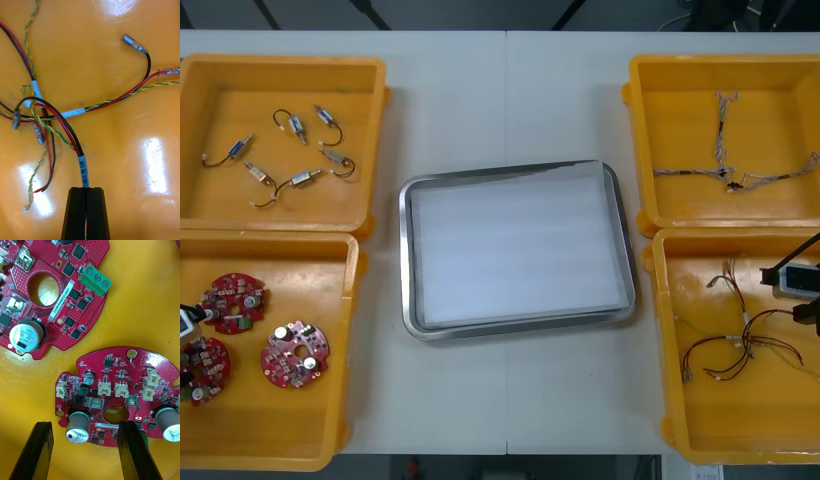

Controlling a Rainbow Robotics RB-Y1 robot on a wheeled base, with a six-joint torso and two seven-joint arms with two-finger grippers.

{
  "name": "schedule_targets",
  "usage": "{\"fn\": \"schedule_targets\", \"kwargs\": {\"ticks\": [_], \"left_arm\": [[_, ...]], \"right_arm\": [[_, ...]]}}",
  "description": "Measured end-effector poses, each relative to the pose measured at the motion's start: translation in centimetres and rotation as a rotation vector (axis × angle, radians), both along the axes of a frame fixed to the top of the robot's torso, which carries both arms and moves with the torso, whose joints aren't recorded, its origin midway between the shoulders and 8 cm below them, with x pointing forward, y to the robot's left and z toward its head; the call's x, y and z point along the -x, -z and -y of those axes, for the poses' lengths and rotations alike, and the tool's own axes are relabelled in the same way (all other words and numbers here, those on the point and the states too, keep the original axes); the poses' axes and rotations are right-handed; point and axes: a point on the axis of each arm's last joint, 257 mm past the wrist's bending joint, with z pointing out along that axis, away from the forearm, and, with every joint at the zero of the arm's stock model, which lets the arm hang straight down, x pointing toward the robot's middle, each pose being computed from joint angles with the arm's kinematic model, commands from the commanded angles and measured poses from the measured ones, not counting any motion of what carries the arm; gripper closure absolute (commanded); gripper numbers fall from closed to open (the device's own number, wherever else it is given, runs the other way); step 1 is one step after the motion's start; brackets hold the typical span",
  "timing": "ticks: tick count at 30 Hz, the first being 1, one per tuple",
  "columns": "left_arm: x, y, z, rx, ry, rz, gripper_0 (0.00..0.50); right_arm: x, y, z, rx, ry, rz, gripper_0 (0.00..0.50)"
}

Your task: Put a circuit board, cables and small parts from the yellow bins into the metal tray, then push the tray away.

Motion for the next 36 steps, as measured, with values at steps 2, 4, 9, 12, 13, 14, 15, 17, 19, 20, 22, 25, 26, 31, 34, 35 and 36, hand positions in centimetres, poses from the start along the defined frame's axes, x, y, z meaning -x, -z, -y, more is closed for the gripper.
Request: {"fn": "schedule_targets", "kwargs": {"ticks": [2, 4, 9, 12, 13, 14, 15, 17, 19, 20, 22, 25, 26, 31, 34, 35, 36], "left_arm": [[0.0, 0.0, 0.0, -0.002, 0.001, 0.000, 0.000], [0.0, 0.0, -0.1, -0.004, 0.001, 0.000, 0.000], [0.0, 0.0, -0.1, -0.006, 0.002, 0.001, 0.000], [0.0, 0.0, -0.1, -0.006, 0.002, 0.001, 0.033], [0.0, 0.0, -0.1, -0.006, 0.002, 0.001, 0.062], [0.0, 0.0, -0.1, -0.006, 0.002, 0.001, 0.071], [0.0, 0.0, -0.1, -0.006, 0.002, 0.001, 0.109], [0.0, 0.0, -0.1, -0.006, 0.002, 0.001, 0.188], [0.0, 0.0, -0.1, -0.007, 0.002, 0.001, 0.271], [0.0, 0.0, -0.1, -0.007, 0.002, 0.002, 0.306], [0.0, 0.0, -0.1, -0.008, 0.003, 0.002, 0.336], [0.0, 0.0, -0.2, -0.009, 0.003, 0.002, 0.384], [0.0, 0.0, -0.2, -0.010, 0.003, 0.002, 0.402], [-0.1, 0.0, -0.2, -0.014, 0.004, 0.003, 0.500], [-0.1, 0.0, -0.3, -0.015, 0.005, 0.003, 0.500], [-0.1, 0.0, -0.3, -0.015, 0.005, 0.003, 0.500], [-0.1, 0.0, -0.3, -0.015, 0.005, 0.003, 0.500]], "right_arm": [[0.6, -0.5, -0.3, -0.025, 0.004, -0.024, 0.500], [1.1, -1.0, -0.7, -0.054, 0.007, -0.045, 0.500], [2.1, -2.4, -1.0, -0.094, 0.017, -0.080, 0.500], [2.4, -3.4, -0.9, -0.110, 0.092, -0.100, 0.500], [2.6, -3.7, -0.9, -0.119, 0.130, -0.108, 0.500], [2.9, -4.1, -0.8, -0.126, 0.170, -0.122, 0.500], [3.1, -4.4, -0.8, -0.131, 0.205, -0.134, 0.500], [3.5, -5.1, -0.7, -0.135, 0.253, -0.149, 0.500], [3.9, -5.7, -0.7, -0.133, 0.273, -0.156, 0.500], [4.1, -6.1, -0.6, -0.131, 0.285, -0.160, 0.500], [4.3, -6.6, -0.6, -0.135, 0.329, -0.168, 0.500], [4.9, -7.5, -0.7, -0.153, 0.448, -0.187, 0.500], [5.1, -7.8, -0.7, -0.158, 0.486, -0.191, 0.500], [5.8, -9.3, -1.1, -0.154, 0.570, -0.193, 0.500], [6.2, -10.0, -1.5, -0.172, 0.671, -0.197, 0.500], [6.3, -10.2, -1.7, -0.183, 0.715, -0.198, 0.500], [6.4, -10.4, -1.8, -0.192, 0.758, -0.201, 0.500]]}}
